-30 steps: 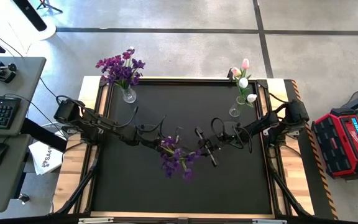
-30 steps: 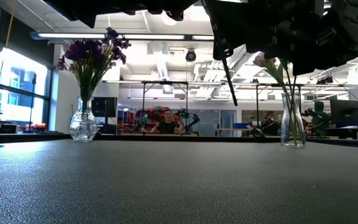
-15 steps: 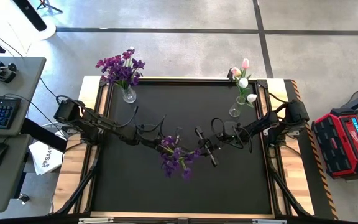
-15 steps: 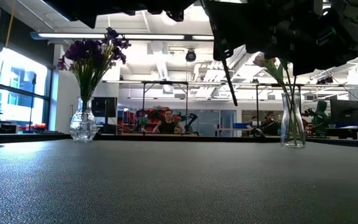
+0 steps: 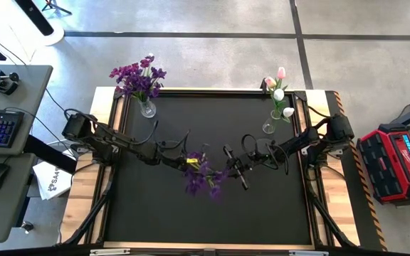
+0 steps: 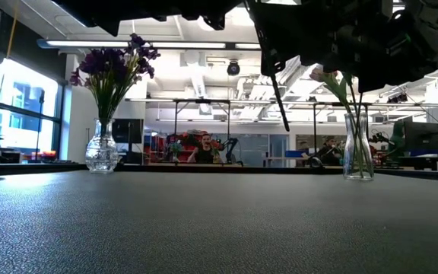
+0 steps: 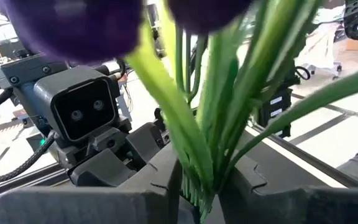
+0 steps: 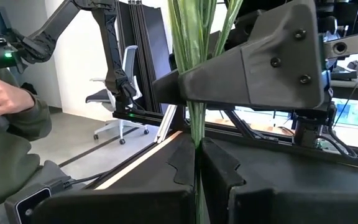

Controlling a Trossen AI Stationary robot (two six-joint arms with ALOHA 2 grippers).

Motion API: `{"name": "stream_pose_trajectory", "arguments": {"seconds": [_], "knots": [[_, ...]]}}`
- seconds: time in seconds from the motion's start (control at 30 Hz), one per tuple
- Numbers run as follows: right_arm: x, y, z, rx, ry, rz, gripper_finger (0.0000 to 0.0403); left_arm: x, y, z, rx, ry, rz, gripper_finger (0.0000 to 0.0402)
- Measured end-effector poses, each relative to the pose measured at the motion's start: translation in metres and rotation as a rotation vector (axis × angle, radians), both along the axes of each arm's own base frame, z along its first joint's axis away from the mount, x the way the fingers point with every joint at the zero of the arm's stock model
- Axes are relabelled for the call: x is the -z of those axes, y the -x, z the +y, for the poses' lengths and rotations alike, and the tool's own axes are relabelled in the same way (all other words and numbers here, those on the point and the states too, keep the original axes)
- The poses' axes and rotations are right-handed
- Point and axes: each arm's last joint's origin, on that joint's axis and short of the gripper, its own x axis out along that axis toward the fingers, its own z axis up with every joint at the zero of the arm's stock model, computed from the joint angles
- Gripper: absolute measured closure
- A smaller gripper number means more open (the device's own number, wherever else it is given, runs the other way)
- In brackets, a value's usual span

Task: Sort flowers into vase by color
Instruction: Put the purple flowers into the left transparent vase

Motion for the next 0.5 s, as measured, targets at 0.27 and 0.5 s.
{"name": "stream_pose_trajectory", "arguments": {"seconds": [0.27,0.5], "knots": [[0.0,0.0,0.0,0.004,-0.004,0.003,0.0397,-0.002,0.002,0.0,-0.003,-0.004,0.016,0.0389],[0.001,0.001,-0.008,0.011,-0.113,0.114,0.0313,-0.03,0.036,-0.005,-0.226,-0.081,0.152,0.0395]]}}
